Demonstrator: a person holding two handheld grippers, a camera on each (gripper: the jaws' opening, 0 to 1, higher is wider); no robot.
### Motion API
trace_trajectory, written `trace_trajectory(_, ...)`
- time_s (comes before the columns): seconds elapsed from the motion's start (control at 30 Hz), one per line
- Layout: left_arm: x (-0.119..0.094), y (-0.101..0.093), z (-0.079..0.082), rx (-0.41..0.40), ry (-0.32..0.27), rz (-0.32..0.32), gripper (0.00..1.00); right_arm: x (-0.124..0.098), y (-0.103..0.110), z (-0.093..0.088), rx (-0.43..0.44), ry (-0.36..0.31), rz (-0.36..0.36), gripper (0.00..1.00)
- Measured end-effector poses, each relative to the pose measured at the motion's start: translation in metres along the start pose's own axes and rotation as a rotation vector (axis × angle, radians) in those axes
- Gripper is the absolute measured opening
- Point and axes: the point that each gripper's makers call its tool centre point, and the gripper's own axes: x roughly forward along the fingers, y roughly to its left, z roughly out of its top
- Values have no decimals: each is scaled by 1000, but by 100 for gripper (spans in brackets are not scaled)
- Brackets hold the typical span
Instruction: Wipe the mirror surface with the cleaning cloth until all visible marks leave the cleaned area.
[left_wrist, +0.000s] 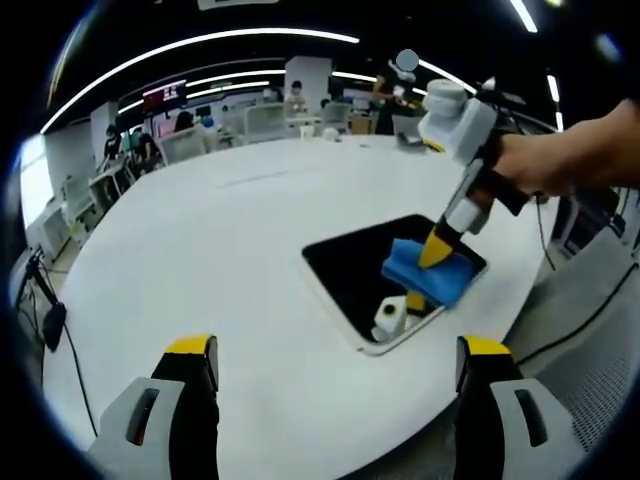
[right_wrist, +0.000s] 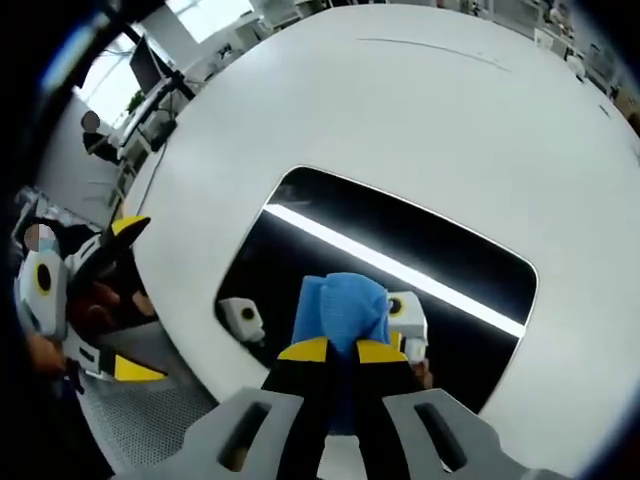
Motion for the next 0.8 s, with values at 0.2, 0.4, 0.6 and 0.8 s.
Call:
trace_trajectory(0.2, 0, 0, 0, -2, -2, -1, 99, 2, -5, 8, -10, 0, -12, 2)
trace_trajectory(0.4, 0, 1, 0, -9, -3, 4, 99, 4, -13, 19, -2, -5, -19, 2)
trace_trajectory(0.6, -1, 1, 0, -9, -3, 5, 99, 7, -20, 31, -6, -2, -29, 2)
trace_trajectory(0.8, -1, 2, 0, -6, -2, 10, 99, 6, -23, 36, -8, 4, -31, 2)
